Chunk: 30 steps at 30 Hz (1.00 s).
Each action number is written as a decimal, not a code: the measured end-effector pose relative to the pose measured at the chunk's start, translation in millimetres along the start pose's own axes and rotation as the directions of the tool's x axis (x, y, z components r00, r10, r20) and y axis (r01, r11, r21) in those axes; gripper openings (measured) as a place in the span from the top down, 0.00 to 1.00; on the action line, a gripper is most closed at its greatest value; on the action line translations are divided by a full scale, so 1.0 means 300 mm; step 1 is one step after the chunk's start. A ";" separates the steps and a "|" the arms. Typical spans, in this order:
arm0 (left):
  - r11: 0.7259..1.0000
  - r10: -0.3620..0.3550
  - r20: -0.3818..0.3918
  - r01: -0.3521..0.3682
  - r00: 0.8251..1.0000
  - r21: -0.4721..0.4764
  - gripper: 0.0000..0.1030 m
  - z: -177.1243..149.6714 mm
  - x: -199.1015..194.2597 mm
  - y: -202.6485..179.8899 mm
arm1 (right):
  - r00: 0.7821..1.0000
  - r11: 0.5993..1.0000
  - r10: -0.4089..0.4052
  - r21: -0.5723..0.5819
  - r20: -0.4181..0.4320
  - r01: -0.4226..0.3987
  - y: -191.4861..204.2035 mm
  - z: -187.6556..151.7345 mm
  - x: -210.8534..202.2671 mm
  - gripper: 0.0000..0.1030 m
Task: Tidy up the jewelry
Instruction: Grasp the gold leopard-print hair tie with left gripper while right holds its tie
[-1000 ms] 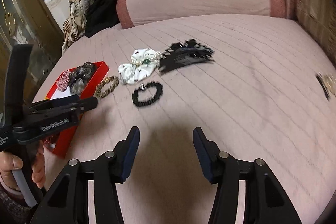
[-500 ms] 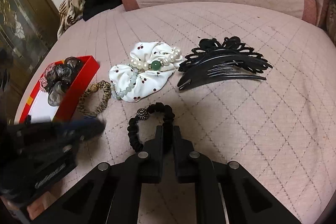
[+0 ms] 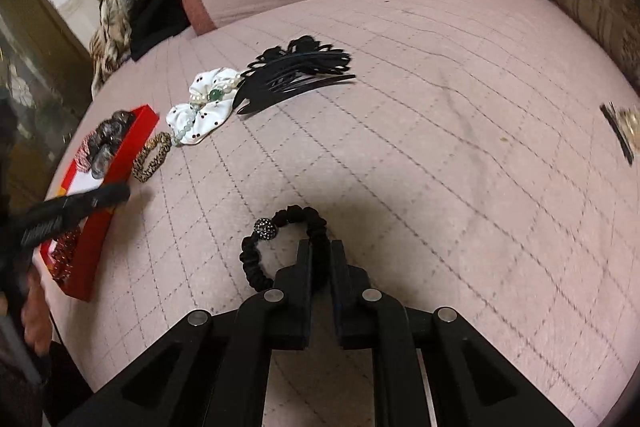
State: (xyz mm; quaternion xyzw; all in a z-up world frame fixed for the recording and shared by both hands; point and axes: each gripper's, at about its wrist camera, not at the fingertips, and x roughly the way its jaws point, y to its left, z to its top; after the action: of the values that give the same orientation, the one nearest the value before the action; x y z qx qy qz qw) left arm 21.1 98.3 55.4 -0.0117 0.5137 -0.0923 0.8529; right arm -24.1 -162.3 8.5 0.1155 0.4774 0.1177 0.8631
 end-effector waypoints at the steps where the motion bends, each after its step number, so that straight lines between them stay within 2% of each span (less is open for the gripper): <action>1: 1.000 0.027 0.002 -0.027 1.000 -0.007 0.81 0.027 0.023 0.013 | 1.000 1.000 0.003 0.008 0.004 -0.003 -0.005 -0.004 -0.001 0.89; 5: 0.994 0.100 -0.038 -0.098 0.994 0.050 0.81 0.085 0.116 0.000 | 1.000 1.000 0.017 0.018 0.024 -0.017 -0.014 -0.016 -0.008 0.89; 10: 0.981 0.154 -0.055 -0.146 0.986 0.130 0.83 0.089 0.174 -0.051 | 0.999 1.000 0.013 0.011 0.044 -0.014 -0.012 -0.019 -0.005 0.87; 12: 0.989 0.085 -0.089 -0.073 0.992 0.132 0.92 0.075 0.166 -0.072 | 0.999 1.000 0.023 0.014 0.049 -0.024 -0.008 -0.018 0.001 0.86; 14: 0.990 0.007 -0.125 0.011 0.992 0.138 0.93 0.041 0.151 -0.111 | 0.998 1.000 0.023 0.019 0.052 -0.024 -0.008 -0.016 0.002 0.86; 16: 0.982 -0.076 -0.163 0.102 0.984 0.157 0.93 -0.013 0.130 -0.172 | 0.998 1.000 0.019 0.018 0.053 -0.019 -0.007 -0.018 -0.003 0.86; 18: 0.973 -0.132 -0.182 0.162 0.974 0.162 0.93 -0.050 0.098 -0.206 | 0.999 1.000 0.007 0.015 0.053 -0.008 -0.010 -0.023 -0.008 0.86; 20: 0.968 -0.179 -0.167 0.204 0.970 0.148 0.93 -0.074 0.043 -0.218 | 0.998 1.000 -0.008 0.015 0.057 0.007 -0.020 -0.032 -0.021 0.86; 22: 0.971 -0.179 -0.121 0.195 0.976 0.138 0.89 -0.081 -0.013 -0.208 | 0.998 1.000 -0.015 0.025 0.062 0.013 -0.036 -0.041 -0.035 0.80; 24: 0.980 -0.143 -0.086 0.153 0.986 0.129 0.86 -0.070 -0.032 -0.177 | 0.997 0.999 -0.007 0.040 0.070 0.004 -0.053 -0.046 -0.043 0.67; 26: 0.989 -0.101 -0.076 0.109 0.992 0.101 0.79 -0.058 -0.030 -0.144 | 0.997 0.998 0.003 0.056 0.082 -0.007 -0.063 -0.047 -0.048 0.64; 30: 0.995 -0.071 -0.070 0.075 0.995 0.059 0.78 -0.067 0.005 -0.115 | 0.996 0.999 -0.013 0.035 0.087 0.010 -0.051 -0.048 -0.042 0.64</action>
State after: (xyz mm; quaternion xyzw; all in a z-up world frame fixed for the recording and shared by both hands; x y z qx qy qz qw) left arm -0.8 65.6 48.6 -0.0010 0.5386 -0.1396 0.8309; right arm -41.4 -179.4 6.3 0.1328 0.4417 0.0992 0.8817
